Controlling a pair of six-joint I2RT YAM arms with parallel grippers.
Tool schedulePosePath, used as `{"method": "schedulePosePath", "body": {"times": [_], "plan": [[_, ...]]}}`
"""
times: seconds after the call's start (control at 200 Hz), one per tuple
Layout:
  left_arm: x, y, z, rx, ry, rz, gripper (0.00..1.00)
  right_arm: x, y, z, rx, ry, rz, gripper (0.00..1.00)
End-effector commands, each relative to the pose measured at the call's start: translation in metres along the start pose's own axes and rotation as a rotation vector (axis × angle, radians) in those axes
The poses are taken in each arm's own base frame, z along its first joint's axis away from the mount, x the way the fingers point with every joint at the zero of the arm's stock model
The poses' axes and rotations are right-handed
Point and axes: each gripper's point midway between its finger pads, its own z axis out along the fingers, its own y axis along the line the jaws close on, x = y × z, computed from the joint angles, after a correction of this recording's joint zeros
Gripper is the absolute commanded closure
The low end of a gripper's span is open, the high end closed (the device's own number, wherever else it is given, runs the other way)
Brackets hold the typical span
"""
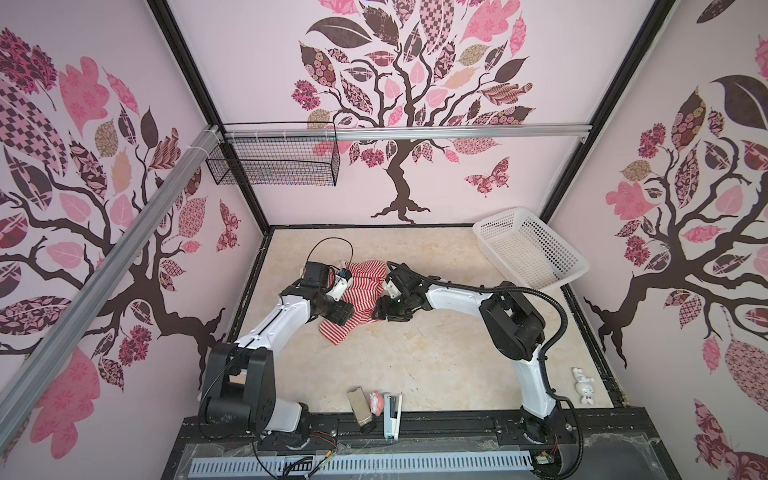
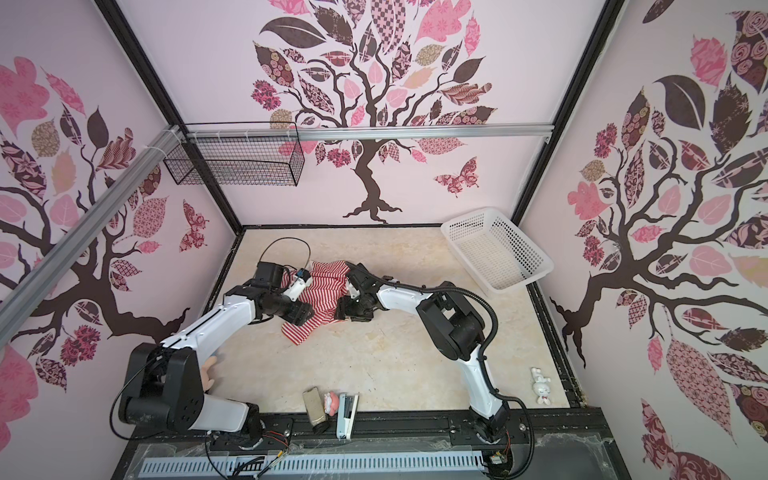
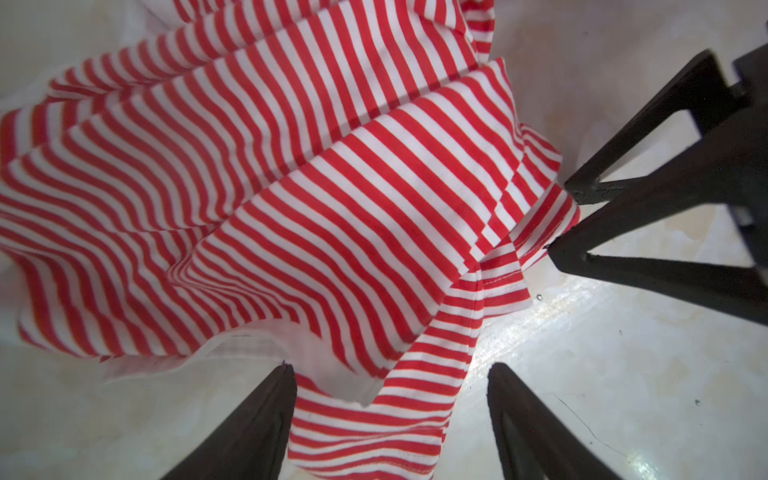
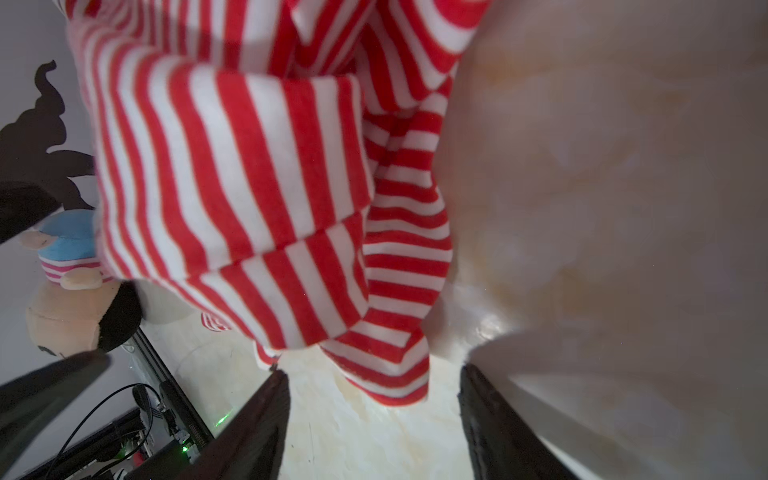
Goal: Fold and stack the tank tops
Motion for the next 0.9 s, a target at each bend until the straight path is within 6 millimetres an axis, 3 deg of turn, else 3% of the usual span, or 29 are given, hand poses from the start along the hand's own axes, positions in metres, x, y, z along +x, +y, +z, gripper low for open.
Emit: {"method": "schedulePosePath", "body": {"times": [0.0, 0.165, 0.21, 0.275, 0.33, 0.535, 0.7, 0.811, 0.896], "plan": [[-0.011, 0.011, 0.014, -0.093, -0.001, 0.017, 0.24, 0.007, -0.010, 0.014, 0.039, 0.031, 0.023, 0.53], [-0.018, 0.034, 0.023, -0.218, -0.018, -0.004, 0.29, 0.004, -0.013, 0.010, 0.069, 0.019, 0.005, 0.93], [-0.018, 0.044, 0.023, -0.270, -0.005, -0.014, 0.48, 0.003, -0.013, 0.003, 0.085, 0.005, -0.008, 1.00], [-0.020, 0.059, 0.019, -0.346, 0.006, -0.026, 0.83, 0.000, -0.009, -0.012, 0.087, -0.025, -0.028, 1.00], [-0.023, 0.065, 0.012, -0.366, -0.010, -0.032, 1.00, -0.003, -0.004, -0.028, 0.086, -0.054, -0.042, 1.00], [-0.035, 0.068, -0.023, -0.386, -0.088, -0.019, 1.00, -0.013, 0.004, -0.106, 0.123, -0.179, -0.076, 1.00], [-0.035, 0.057, -0.037, -0.334, -0.102, 0.008, 1.00, -0.018, -0.018, -0.172, 0.143, -0.263, -0.045, 1.00], [-0.028, 0.046, -0.032, -0.279, -0.085, 0.041, 0.99, -0.012, -0.041, -0.194, 0.211, -0.272, -0.049, 1.00], [-0.022, 0.041, -0.024, -0.249, -0.065, 0.055, 0.99, -0.003, -0.056, -0.197, 0.275, -0.256, -0.067, 1.00]]}}
